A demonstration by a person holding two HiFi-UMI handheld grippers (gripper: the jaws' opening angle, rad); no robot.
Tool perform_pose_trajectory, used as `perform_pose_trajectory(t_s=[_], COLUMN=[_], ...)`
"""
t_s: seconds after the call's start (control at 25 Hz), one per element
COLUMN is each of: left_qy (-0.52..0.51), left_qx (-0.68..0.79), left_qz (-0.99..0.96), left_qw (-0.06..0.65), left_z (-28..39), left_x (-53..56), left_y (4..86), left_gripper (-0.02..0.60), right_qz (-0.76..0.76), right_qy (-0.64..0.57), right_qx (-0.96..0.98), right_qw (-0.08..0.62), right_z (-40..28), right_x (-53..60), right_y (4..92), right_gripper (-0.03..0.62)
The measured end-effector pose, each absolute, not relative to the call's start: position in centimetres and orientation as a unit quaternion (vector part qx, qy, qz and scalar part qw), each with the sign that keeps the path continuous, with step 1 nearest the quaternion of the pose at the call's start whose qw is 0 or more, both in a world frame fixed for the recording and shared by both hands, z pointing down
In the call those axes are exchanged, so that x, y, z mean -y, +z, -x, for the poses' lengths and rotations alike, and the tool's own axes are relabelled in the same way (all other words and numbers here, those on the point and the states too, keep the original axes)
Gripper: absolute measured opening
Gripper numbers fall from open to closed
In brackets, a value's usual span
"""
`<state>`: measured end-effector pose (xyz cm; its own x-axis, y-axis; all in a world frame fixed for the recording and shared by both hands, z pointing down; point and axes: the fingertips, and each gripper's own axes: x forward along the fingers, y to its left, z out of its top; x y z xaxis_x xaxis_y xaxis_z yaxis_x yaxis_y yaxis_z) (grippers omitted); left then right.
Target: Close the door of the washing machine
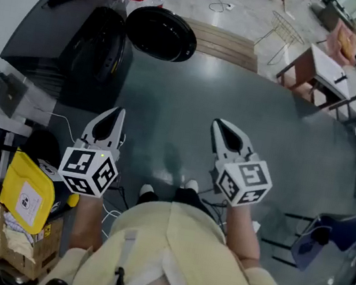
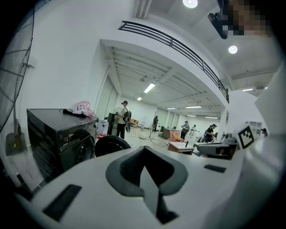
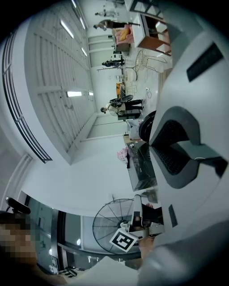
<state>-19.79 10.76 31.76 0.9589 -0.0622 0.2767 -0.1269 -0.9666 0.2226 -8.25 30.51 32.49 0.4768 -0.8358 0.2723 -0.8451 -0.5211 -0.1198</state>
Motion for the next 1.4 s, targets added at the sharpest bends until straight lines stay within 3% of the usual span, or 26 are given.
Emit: perform_pose_trajectory(t_s=[0.84,1.4], left_qy=[0.141,0.157], left_qx=[0.060,0.146], left_qz=[-0.977,-0.969], left_qw=[0.149,0.125], left_z=[14.4,17.1], left_x=[-21.9,-20.2], left_y=[32.5,33.9], left_gripper=[0.003,0.003], right_qz=[-0.811,-0.781], right_qy=[0.159,0.173], right_qx=[0.562,0.600], right_qw=[-0.031,-0.020], right_z=[1.7,0.7], right_x=[-35.9,-33.3], right_y=[33.5,35.8], right_gripper=[0.006,0.006])
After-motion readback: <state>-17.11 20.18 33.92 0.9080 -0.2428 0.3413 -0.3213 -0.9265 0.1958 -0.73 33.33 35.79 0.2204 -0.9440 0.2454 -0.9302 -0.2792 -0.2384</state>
